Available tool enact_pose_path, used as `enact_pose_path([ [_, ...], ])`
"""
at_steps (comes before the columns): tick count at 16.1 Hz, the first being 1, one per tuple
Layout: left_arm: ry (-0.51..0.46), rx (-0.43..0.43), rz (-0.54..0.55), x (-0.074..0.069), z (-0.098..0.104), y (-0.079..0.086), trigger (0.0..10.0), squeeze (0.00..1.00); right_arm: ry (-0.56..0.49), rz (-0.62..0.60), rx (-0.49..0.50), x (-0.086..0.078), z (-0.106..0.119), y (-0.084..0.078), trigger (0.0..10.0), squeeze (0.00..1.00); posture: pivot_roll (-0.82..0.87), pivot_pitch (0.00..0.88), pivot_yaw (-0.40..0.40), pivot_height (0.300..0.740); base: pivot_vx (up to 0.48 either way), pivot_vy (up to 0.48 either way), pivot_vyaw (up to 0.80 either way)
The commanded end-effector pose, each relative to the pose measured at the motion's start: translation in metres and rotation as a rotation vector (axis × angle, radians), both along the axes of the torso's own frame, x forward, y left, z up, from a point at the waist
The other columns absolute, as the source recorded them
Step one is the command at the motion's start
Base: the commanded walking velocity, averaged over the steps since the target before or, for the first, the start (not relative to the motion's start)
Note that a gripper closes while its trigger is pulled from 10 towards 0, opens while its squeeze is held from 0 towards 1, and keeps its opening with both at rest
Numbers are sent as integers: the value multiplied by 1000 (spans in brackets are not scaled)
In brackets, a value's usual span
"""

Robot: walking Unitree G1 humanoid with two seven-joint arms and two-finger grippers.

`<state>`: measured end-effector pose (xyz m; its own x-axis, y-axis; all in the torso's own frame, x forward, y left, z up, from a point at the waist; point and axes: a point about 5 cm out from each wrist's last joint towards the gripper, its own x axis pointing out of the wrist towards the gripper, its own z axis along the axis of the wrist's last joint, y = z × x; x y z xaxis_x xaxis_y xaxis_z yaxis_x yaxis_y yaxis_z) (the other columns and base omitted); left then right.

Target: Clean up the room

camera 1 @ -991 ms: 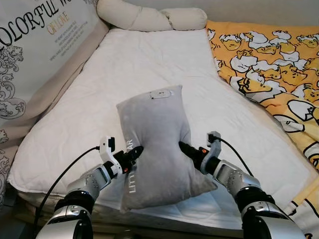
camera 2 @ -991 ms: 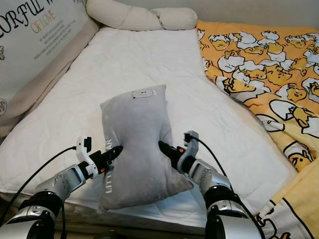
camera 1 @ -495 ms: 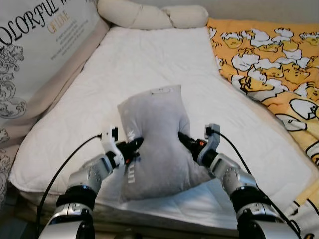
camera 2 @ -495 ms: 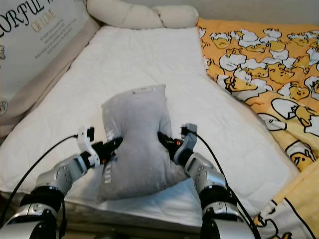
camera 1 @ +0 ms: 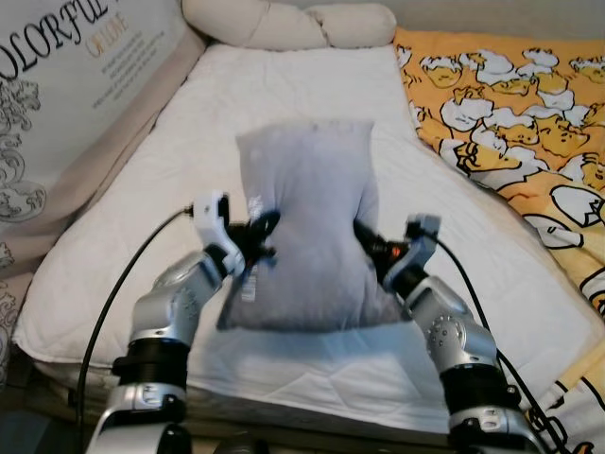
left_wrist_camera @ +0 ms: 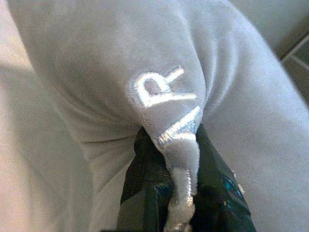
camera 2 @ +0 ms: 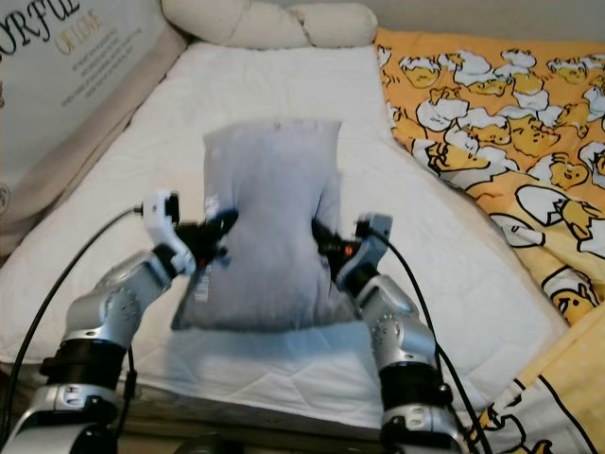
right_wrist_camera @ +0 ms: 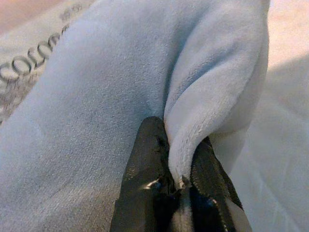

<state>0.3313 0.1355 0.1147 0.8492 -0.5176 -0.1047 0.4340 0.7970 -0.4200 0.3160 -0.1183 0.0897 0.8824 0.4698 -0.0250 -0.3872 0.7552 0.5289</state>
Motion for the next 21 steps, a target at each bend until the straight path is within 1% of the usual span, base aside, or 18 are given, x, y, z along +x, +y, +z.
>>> enact_pose_path([
  [1,-42,51,9,2,7,-6,0,0,-27,-10,-12,0,8,3,0,0,-49,0,24,740,0,0,0],
  [2,-68,140,36,1,10,-6,10000,0,-36,-53,-53,-4,8,1,0,0,-51,0,28,740,0,0,0],
  [3,-97,238,77,0,10,-5,10000,0,-32,-102,-88,-9,9,-2,10000,0,-53,0,31,740,0,0,0],
  [4,-127,262,90,-1,12,-5,10000,0,-32,-118,-103,-12,9,-3,10000,0,-53,0,31,740,0,0,0],
  [5,-195,276,109,-3,19,-6,10000,0,-35,-142,-133,-16,13,-5,10000,0,-58,0,36,740,0,0,0],
  [6,-213,301,116,-3,22,-7,10000,0,-40,-162,-152,-17,15,-6,10000,0,-58,0,36,740,0,0,0],
  [7,-221,321,130,-2,23,-8,10000,0,-72,-211,-173,-16,19,-10,10000,0,-65,0,43,740,0,0,0],
  [9,-227,354,151,1,24,-8,10000,0,-91,-251,-130,-14,24,-13,10000,0,-61,0,42,740,0,167,0],
  [10,-233,378,154,2,25,-7,10000,0,-102,-278,-148,-14,25,-14,10000,0,-58,0,41,740,0,390,0],
  [11,-242,403,161,3,26,-5,10000,0,-91,-306,-181,-14,25,-16,10000,0,-54,0,39,740,0,442,0],
  [12,-250,421,165,4,27,-4,10000,0,-33,-291,-192,-14,22,-16,10000,0,-50,0,36,740,0,454,0],
  [13,-253,427,168,5,28,-4,10000,0,-23,-288,-188,-14,22,-15,10000,0,-48,0,34,740,0,465,0],
  [15,-258,440,180,6,29,-1,10000,0,-39,-287,-231,-14,22,-14,10000,0,-46,0,35,740,0,467,0],
  [17,-261,448,180,7,30,-1,10000,0,-26,-299,-220,-14,21,-15,10000,0,-45,0,36,740,0,471,0],
  [19,-265,457,175,8,30,-3,10000,0,-6,-366,-275,-11,18,-23,10000,0,-48,0,40,740,0,476,-800],
  [21,-266,462,171,9,30,-3,10000,0,-14,-426,-270,-10,21,-28,10000,0,-55,0,48,740,0,476,-800],
])
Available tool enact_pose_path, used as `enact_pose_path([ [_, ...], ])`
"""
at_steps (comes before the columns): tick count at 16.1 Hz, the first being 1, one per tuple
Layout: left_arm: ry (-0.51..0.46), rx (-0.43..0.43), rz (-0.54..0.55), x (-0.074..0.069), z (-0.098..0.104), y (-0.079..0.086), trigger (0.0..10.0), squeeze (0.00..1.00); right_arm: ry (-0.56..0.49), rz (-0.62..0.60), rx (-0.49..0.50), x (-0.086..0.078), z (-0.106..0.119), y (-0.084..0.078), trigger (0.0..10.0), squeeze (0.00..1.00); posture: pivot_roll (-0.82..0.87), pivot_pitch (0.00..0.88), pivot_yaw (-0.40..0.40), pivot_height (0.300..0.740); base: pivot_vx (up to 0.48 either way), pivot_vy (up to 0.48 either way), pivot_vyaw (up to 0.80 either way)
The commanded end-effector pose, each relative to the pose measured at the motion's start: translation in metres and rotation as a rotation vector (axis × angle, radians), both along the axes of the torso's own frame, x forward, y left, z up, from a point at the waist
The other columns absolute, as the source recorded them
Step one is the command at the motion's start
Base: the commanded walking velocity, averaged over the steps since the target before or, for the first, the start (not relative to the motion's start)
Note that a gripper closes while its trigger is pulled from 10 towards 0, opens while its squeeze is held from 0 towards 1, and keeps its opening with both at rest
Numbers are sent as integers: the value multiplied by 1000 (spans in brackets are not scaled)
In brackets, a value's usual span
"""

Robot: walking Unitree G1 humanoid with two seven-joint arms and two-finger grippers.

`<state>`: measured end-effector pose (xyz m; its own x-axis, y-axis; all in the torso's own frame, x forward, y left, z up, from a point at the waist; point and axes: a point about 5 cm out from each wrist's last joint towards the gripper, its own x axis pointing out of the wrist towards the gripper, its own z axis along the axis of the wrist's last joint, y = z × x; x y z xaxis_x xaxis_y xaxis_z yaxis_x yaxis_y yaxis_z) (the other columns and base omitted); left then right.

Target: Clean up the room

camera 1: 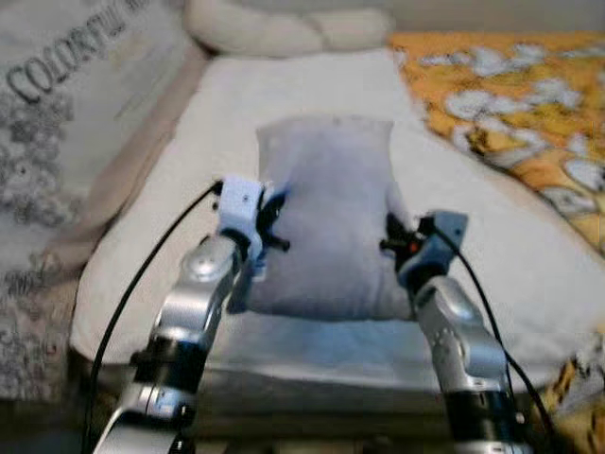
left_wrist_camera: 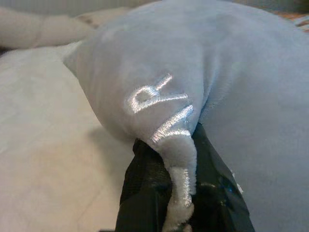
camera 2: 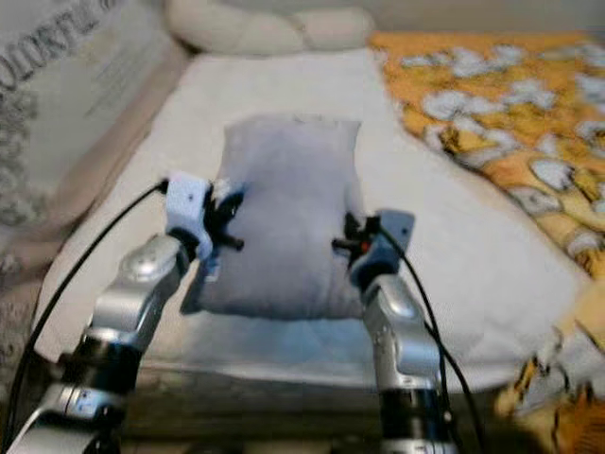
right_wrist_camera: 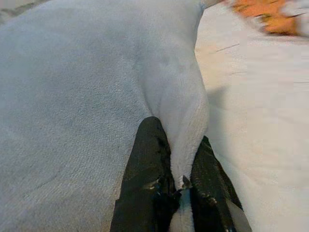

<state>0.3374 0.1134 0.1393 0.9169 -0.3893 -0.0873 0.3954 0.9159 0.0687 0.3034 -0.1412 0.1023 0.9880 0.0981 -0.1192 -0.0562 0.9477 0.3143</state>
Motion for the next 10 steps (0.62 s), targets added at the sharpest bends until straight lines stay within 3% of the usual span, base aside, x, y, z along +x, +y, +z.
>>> enact_pose_path([
  [1,-37,17,68,4,6,18,10000,0,-29,-33,43,2,7,-4,10000,0,-57,0,51,740,0,472,-488],
  [4,-39,20,60,5,6,16,10000,0,-41,-53,19,1,8,-6,10000,0,-58,0,51,740,0,477,0],
  [6,-40,22,57,5,6,15,10000,0,-65,-97,-54,2,9,-9,10000,0,-58,0,51,740,0,480,0],
  [7,-40,23,55,6,6,16,10000,0,-49,-64,-10,2,6,-5,10000,0,-55,0,48,740,0,480,0],
  [10,-39,21,58,4,4,16,10000,0,-46,-41,-7,0,6,-2,10000,0,-49,0,42,740,0,441,0],
])
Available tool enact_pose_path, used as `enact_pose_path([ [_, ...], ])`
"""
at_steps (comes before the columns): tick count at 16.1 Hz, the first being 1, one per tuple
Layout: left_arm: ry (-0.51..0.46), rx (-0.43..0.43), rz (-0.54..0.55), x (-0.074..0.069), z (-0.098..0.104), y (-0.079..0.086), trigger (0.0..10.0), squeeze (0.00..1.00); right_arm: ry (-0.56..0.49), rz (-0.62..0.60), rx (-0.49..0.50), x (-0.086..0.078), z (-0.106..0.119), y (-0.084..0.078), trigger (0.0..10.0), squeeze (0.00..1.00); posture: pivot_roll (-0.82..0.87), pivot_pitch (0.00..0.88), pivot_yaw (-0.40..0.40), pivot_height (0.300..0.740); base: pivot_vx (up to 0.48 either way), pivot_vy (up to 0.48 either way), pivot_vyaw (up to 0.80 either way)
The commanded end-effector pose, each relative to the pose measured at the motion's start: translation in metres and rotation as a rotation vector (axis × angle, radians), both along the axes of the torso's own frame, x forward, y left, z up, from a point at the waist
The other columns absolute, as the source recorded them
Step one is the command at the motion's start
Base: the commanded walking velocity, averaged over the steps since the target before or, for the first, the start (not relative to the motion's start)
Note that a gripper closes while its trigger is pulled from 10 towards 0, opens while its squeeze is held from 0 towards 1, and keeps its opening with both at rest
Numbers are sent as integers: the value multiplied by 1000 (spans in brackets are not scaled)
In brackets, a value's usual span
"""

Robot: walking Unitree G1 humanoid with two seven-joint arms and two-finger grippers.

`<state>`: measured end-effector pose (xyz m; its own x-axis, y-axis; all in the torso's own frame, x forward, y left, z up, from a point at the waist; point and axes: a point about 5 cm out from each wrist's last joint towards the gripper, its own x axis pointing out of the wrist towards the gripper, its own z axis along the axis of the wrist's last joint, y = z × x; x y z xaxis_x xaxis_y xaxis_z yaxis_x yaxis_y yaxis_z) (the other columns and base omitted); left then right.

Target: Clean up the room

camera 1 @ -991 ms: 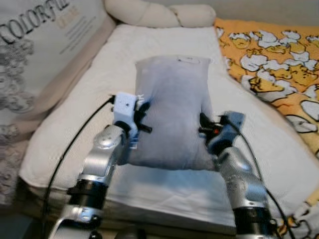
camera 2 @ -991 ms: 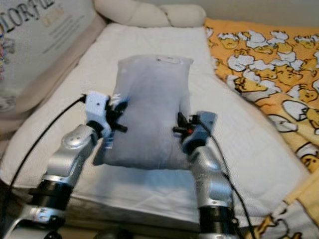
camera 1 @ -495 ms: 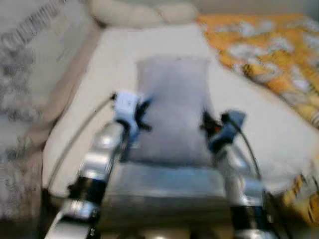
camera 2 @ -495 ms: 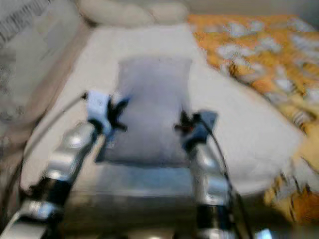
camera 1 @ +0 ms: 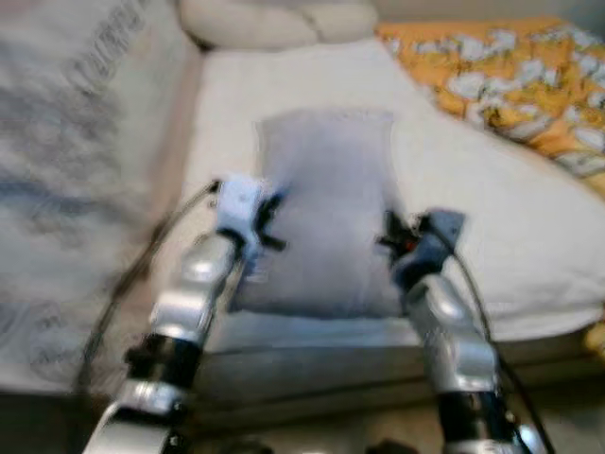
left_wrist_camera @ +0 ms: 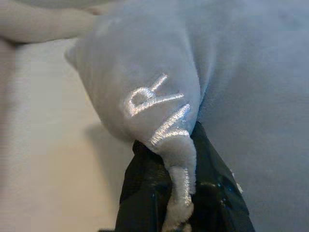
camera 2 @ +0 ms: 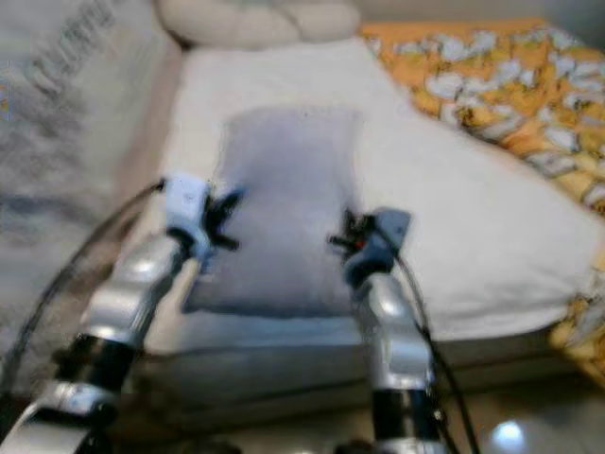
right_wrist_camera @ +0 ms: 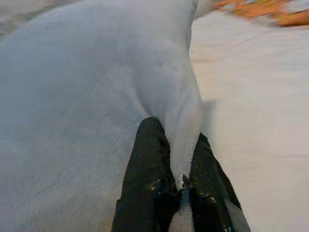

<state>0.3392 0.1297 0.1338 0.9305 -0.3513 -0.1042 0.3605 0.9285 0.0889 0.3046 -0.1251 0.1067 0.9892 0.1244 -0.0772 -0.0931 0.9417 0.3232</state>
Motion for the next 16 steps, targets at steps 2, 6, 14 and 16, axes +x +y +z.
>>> enact_pose_path([
  [2,-62,-12,5,0,11,-1,10000,0,-2,-58,13,-2,0,-17,10000,0,-52,0,43,740,0,0,0],
  [6,-68,-65,-9,-3,12,0,10000,0,1,-31,32,-4,0,-14,10000,0,-49,0,40,740,0,0,0],
  [14,-68,-51,-33,-2,12,-6,10000,0,11,-29,47,-4,-2,-16,10000,0,-51,0,42,740,227,0,-130],
  [16,-68,-51,-34,-2,12,-6,10000,0,12,-30,46,-4,-2,-16,10000,0,-50,0,43,740,262,0,-706],
])
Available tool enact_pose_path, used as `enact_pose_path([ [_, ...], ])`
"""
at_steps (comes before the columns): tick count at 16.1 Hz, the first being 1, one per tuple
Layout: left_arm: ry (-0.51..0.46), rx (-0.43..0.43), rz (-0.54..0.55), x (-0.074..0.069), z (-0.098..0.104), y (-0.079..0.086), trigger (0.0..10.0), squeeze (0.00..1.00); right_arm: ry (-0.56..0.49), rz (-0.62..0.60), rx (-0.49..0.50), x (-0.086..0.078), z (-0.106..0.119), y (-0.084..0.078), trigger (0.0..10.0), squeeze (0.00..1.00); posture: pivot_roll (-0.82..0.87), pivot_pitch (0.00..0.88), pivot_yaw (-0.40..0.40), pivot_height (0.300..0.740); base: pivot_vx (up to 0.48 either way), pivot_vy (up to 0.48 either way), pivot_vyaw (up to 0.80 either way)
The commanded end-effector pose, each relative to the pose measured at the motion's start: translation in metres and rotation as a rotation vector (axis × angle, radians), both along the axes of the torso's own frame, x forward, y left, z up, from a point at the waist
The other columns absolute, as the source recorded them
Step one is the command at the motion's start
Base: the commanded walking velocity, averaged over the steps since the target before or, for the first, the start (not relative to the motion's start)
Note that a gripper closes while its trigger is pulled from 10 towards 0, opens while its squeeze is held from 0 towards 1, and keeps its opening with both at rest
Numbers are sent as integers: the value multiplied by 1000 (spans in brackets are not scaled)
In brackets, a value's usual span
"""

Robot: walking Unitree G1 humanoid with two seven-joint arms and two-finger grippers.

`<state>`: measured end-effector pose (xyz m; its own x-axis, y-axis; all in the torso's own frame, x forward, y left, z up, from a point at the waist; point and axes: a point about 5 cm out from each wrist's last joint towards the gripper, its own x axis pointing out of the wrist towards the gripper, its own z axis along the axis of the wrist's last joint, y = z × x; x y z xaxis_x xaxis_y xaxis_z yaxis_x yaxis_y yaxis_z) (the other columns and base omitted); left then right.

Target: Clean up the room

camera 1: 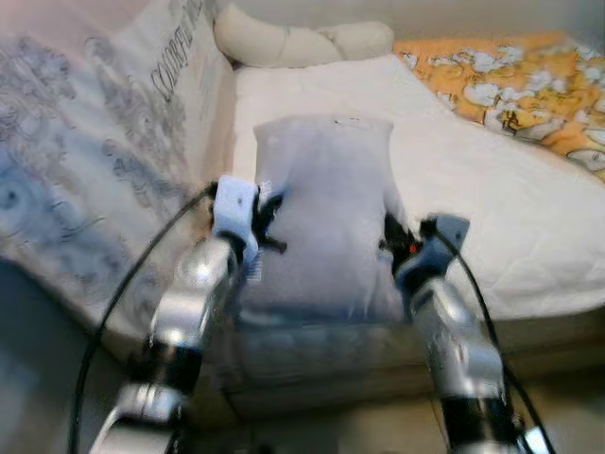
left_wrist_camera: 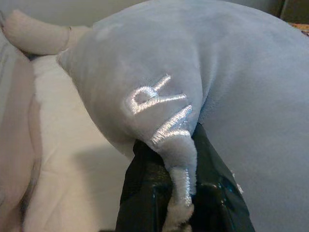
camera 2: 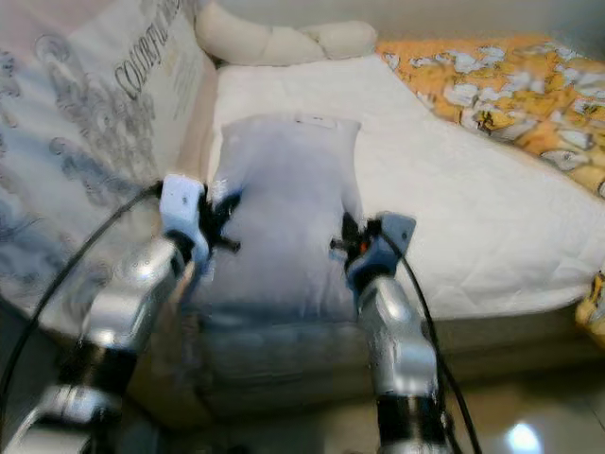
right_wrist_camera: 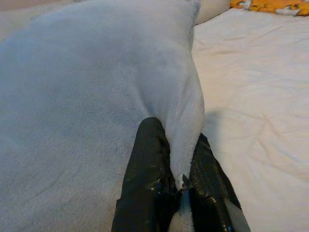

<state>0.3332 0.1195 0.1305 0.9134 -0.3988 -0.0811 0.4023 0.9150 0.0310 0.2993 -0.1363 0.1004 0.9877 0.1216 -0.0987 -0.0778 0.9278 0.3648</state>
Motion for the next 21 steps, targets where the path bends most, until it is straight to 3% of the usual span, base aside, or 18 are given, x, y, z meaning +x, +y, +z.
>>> enact_pose_path([
  [1,-67,11,13,4,15,5,10000,0,-13,-24,-3,1,4,-5,10000,0,-50,0,43,740,262,0,0],
  [7,-67,7,10,3,14,3,10000,0,-17,15,-16,0,4,-2,10000,0,-52,0,41,740,268,0,0],
  [9,-71,9,20,4,15,6,10000,0,-32,56,-83,1,5,0,10000,0,-48,0,37,740,270,0,0],
  [12,-72,10,24,4,15,6,10000,0,-35,70,-107,2,5,2,10000,0,-47,0,35,740,270,0,267],
  [18,-70,6,40,5,15,9,10000,0,-16,87,-82,2,3,5,10000,0,-41,0,30,740,276,0,0],
  [21,-69,10,40,5,15,10,10000,0,-12,91,-122,2,2,6,10000,0,-40,0,33,740,284,0,800],
])
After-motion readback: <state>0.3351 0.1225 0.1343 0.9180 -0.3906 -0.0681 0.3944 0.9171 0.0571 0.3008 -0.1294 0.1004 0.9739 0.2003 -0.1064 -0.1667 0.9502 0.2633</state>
